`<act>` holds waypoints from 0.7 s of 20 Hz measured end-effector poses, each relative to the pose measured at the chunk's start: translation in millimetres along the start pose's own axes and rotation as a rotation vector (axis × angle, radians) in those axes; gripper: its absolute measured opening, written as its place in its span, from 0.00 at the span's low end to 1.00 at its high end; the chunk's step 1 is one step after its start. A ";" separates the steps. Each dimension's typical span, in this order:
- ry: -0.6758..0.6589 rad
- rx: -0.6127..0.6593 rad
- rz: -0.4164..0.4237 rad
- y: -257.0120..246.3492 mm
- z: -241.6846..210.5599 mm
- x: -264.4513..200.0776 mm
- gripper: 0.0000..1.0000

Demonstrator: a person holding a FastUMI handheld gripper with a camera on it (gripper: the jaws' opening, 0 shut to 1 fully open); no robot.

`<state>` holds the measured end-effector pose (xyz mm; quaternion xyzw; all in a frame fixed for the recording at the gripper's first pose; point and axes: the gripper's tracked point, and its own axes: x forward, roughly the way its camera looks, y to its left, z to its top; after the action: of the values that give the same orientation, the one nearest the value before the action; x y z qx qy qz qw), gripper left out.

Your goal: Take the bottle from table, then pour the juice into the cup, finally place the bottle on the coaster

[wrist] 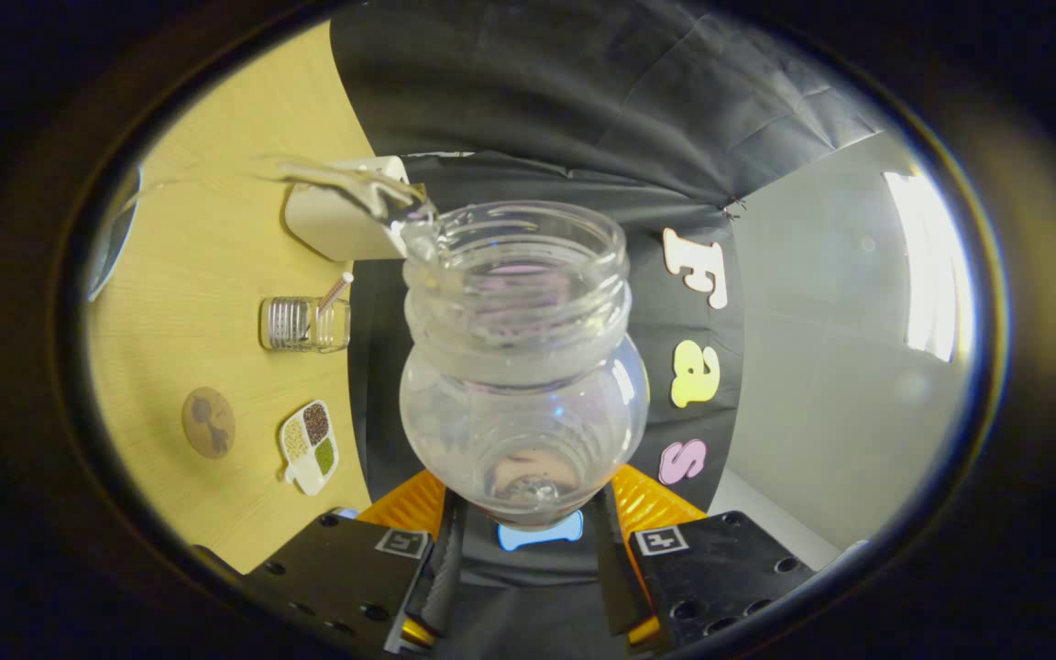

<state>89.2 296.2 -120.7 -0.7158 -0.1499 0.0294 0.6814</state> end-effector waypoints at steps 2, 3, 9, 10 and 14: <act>0.000 0.000 -0.007 -2.8 -0.3 2.9 0.66; -0.002 -0.002 -0.012 -5.9 -0.2 3.4 0.66; -0.003 -0.006 -0.025 -14.3 -3.1 9.4 0.66; -0.004 -0.010 -0.026 -15.5 -2.5 9.9 0.66; -0.004 -0.012 -0.026 -15.2 -3.2 11.5 0.66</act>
<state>98.3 296.4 -103.6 -0.7179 -0.1608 0.0208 0.6771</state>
